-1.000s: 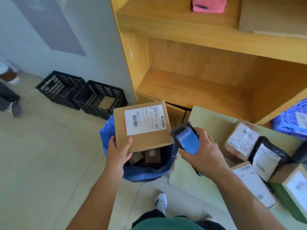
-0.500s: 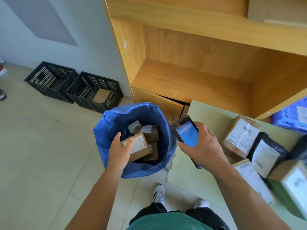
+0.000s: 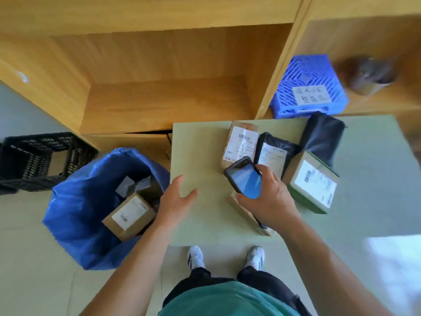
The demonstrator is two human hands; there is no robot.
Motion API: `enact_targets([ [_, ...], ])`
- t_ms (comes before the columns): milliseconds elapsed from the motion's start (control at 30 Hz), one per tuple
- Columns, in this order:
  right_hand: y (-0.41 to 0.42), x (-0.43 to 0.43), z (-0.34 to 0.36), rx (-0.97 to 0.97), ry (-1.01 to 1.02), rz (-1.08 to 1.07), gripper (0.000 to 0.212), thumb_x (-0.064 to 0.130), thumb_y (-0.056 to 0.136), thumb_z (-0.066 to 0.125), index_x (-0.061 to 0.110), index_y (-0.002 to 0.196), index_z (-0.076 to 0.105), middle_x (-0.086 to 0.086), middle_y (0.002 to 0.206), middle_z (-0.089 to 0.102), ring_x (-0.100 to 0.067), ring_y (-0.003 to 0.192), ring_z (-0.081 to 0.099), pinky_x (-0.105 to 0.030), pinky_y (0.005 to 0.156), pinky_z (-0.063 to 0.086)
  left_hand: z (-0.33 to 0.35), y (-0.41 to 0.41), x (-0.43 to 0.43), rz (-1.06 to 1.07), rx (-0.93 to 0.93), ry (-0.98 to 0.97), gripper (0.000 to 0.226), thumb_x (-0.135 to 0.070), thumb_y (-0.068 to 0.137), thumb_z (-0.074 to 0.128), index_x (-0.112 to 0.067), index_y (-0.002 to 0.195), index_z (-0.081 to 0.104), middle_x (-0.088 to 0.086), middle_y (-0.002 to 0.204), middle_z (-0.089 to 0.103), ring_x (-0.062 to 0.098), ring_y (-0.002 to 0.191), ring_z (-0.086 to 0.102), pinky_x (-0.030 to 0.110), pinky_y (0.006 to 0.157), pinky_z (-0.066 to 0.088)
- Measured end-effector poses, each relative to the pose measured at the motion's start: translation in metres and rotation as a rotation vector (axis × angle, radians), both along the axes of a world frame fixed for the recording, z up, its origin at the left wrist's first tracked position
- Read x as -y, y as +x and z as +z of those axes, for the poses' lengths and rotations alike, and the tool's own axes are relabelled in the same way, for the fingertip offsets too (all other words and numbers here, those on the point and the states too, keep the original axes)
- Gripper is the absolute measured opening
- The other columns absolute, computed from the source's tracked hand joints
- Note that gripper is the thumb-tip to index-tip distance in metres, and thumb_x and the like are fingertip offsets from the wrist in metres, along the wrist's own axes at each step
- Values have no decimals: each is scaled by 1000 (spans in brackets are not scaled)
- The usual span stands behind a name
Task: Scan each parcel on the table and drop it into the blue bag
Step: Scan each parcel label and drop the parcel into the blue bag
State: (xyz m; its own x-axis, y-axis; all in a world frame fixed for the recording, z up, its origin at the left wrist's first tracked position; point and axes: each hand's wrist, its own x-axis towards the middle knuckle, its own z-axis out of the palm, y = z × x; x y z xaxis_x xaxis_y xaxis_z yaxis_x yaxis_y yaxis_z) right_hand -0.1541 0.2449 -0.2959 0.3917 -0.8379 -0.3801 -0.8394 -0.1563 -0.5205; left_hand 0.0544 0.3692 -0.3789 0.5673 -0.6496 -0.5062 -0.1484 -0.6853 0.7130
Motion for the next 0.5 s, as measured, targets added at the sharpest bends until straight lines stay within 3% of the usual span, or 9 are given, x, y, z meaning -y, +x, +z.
enact_targets([
  [67,-32,11,-5,-26,0,-54,89,56,76,75,27,149,32,2,138,51,-23,119,53,-38,84,48,-18,-29,24,-61,-45,56,91,-64,74,72,-29,152,43,1,153,50,21,139,49,46,110,46],
  [133,-62,19,-11,-71,15,-94,88,55,78,75,28,149,31,2,135,52,-22,109,54,-31,70,45,-36,-57,42,-87,-140,109,104,-73,62,69,-32,153,39,3,156,47,22,139,49,50,106,50],
  [233,-97,28,-21,-123,35,-155,87,52,78,78,27,148,32,1,131,52,-20,103,51,-27,64,42,-64,-85,62,-125,-181,140,106,-73,65,71,-28,154,36,5,153,48,27,134,52,53,101,53],
  [400,-131,39,-35,-150,56,-190,84,47,77,81,27,145,36,2,120,50,-18,98,46,-21,58,34,-87,-110,93,-70,-272,99,90,-58,75,76,-22,150,42,2,130,66,23,112,66,46,92,58],
  [500,-137,44,-40,-158,52,-164,84,47,77,81,26,145,37,2,117,50,-18,98,46,-27,62,36,-95,-116,101,-54,-260,55,53,-45,81,80,-24,127,63,-5,110,74,17,101,71,36,85,59],
])
